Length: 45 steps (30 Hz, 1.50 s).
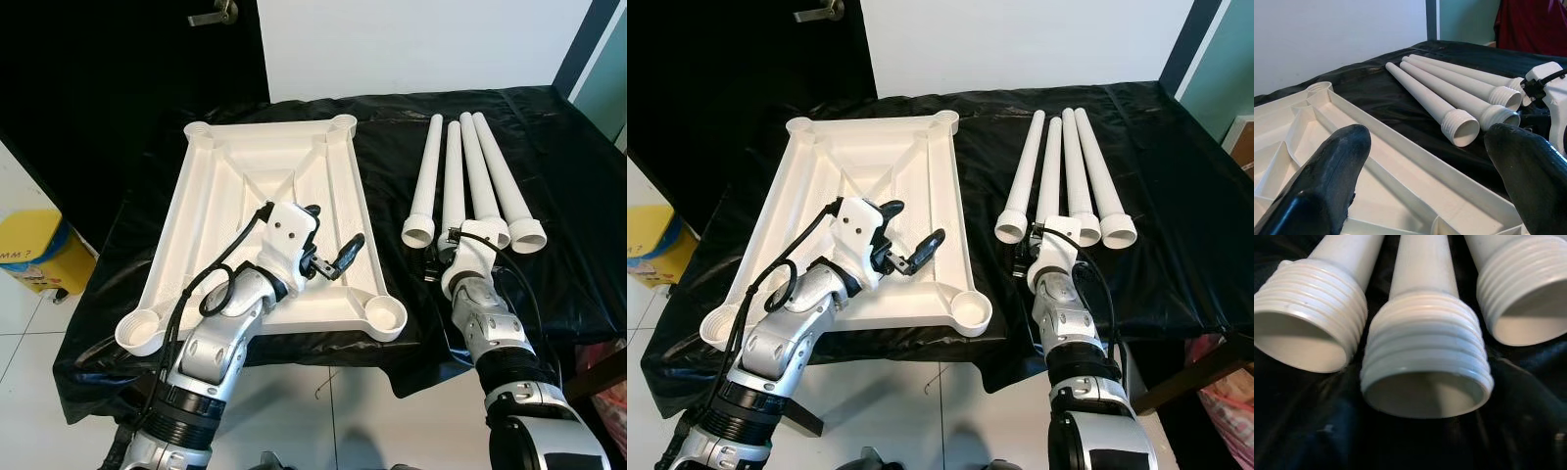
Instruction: Building children table
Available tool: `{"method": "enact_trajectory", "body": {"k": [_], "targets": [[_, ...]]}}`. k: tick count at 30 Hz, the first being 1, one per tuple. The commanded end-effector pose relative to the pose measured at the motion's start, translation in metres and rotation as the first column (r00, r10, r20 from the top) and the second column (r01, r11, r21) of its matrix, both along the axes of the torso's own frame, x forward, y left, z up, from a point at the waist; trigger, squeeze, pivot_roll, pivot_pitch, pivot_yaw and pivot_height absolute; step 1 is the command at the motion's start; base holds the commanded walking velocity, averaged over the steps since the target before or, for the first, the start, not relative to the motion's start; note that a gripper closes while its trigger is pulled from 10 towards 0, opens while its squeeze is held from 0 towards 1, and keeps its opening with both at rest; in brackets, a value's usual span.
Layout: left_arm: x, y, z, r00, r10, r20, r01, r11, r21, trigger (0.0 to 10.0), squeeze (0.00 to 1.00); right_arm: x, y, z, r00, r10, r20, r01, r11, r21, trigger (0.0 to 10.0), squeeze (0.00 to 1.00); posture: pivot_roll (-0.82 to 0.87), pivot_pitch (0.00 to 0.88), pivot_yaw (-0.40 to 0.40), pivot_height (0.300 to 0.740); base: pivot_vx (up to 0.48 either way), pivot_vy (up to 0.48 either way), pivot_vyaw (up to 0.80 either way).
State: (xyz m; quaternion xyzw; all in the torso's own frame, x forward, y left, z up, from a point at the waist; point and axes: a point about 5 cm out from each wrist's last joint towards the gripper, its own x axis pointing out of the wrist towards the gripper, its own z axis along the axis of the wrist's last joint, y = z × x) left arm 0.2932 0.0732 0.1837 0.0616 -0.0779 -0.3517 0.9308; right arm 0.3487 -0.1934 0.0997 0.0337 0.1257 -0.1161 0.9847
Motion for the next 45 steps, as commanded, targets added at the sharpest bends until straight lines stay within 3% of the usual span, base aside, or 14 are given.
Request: {"method": "enact_trajectory", "body": {"k": [1, 2, 3, 12, 13, 14, 19, 20, 29, 31, 42, 43, 44, 45], "targets": [[0.001, 0.002, -0.001, 1.000, 0.001, -0.014, -0.001, 1.000, 0.014, 10.0, 0.00, 0.002, 0.003, -0.002, 1.000, 0.010, -0.010, -0.010, 1.000, 0.019, 6.8, 0.00, 0.00, 0.033, 0.044, 0.740, 0.000, 0.000, 0.00], [0.001, 0.002, -0.001, 1.000, 0.001, -0.014, -0.001, 1.000, 0.014, 10.0, 0.00, 0.002, 0.003, -0.002, 1.000, 0.010, -0.010, -0.010, 1.000, 0.019, 6.8, 0.00, 0.00, 0.033, 0.044, 0.740, 0.000, 0.000, 0.00], [0.001, 0.002, -0.001, 1.000, 0.003, -0.015, -0.003, 1.000, 0.016, 10.0, 0.00, 0.003, 0.003, 0.000, 1.000, 0.012, -0.005, -0.012, 1.000, 0.018, 10.0, 0.00, 0.00, 0.030, 0.047, 0.740, 0.000, 0.000, 0.00], [0.002, 0.001, -0.001, 1.000, 0.010, -0.014, -0.009, 1.000, 0.030, 10.0, 0.00, 0.011, 0.006, 0.008, 0.998, 0.059, 0.024, -0.059, 0.998, -0.038, 10.0, 0.00, 0.00, 0.023, 0.051, 0.740, 0.000, 0.000, 0.00], [0.003, 0.001, -0.001, 1.000, 0.011, -0.013, -0.011, 0.999, 0.032, 10.0, 0.00, 0.012, 0.007, 0.009, 0.997, 0.068, 0.029, -0.066, 0.996, -0.051, 10.0, 0.93, 0.00, 0.024, 0.051, 0.740, 0.000, 0.000, 0.00], [0.003, 0.001, -0.001, 1.000, 0.012, -0.014, -0.012, 0.999, 0.033, 10.0, 0.00, 0.012, 0.007, 0.010, 0.997, 0.074, 0.032, -0.072, 0.995, -0.063, 10.0, 1.00, 0.00, 0.025, 0.050, 0.740, 0.000, 0.000, 0.00], [0.003, 0.002, -0.001, 1.000, 0.014, -0.015, -0.013, 0.999, 0.034, 10.0, 0.00, 0.013, 0.007, 0.010, 0.996, 0.082, 0.035, -0.079, 0.994, -0.074, 10.0, 1.00, 0.00, 0.025, 0.050, 0.740, 0.000, 0.000, 0.00], [0.003, 0.002, -0.001, 1.000, 0.018, -0.017, -0.017, 0.999, 0.035, 10.0, 0.00, 0.016, 0.009, 0.010, 0.995, 0.097, 0.022, -0.095, 0.994, -0.062, 10.0, 0.00, 0.00, 0.030, 0.050, 0.740, 0.000, 0.000, 0.00], [0.004, 0.003, -0.001, 0.999, 0.028, -0.019, -0.027, 0.999, 0.035, 10.0, 0.00, 0.021, 0.012, 0.011, 0.991, 0.131, 0.009, -0.130, 0.990, -0.054, 10.0, 0.00, 0.00, 0.032, 0.050, 0.740, 0.000, 0.000, 0.00], [0.005, 0.003, 0.000, 0.999, 0.034, -0.019, -0.033, 0.999, 0.034, 10.0, 0.00, 0.023, 0.011, 0.012, 0.991, 0.133, 0.008, -0.133, 0.990, -0.048, 0.0, 0.00, 0.00, 0.033, 0.048, 0.740, 0.000, 0.000, 0.00], [0.007, 0.003, 0.001, 0.999, 0.043, -0.015, -0.043, 0.998, 0.034, 10.0, 0.00, 0.025, 0.009, 0.014, 0.990, 0.137, 0.028, -0.137, 0.991, -0.007, 0.0, 0.00, 0.00, 0.035, 0.039, 0.740, 0.000, 0.000, 0.00], [0.007, 0.003, 0.001, 0.999, 0.043, -0.015, -0.043, 0.998, 0.035, 10.0, 0.00, 0.024, 0.010, 0.015, 0.989, 0.142, 0.047, -0.141, 0.990, -0.009, 10.0, 0.00, 0.00, 0.035, 0.039, 0.740, 0.000, 0.000, 0.00], [0.009, 0.004, 0.002, 0.998, 0.038, -0.047, -0.039, 0.999, -0.007, 10.0, 0.15, 0.023, 0.011, 0.018, 0.985, 0.146, 0.090, -0.147, 0.989, 0.002, 10.0, 0.00, 0.00, 0.037, 0.033, 0.740, 0.000, 0.000, 0.00], [0.011, 0.006, 0.004, 0.996, 0.032, -0.079, -0.037, 0.998, -0.058, 10.0, 1.00, 0.021, 0.013, 0.021, 0.979, 0.154, 0.133, -0.154, 0.988, -0.014, 10.0, 0.00, 0.00, 0.039, 0.030, 0.740, 0.000, 0.000, 0.00]]}}
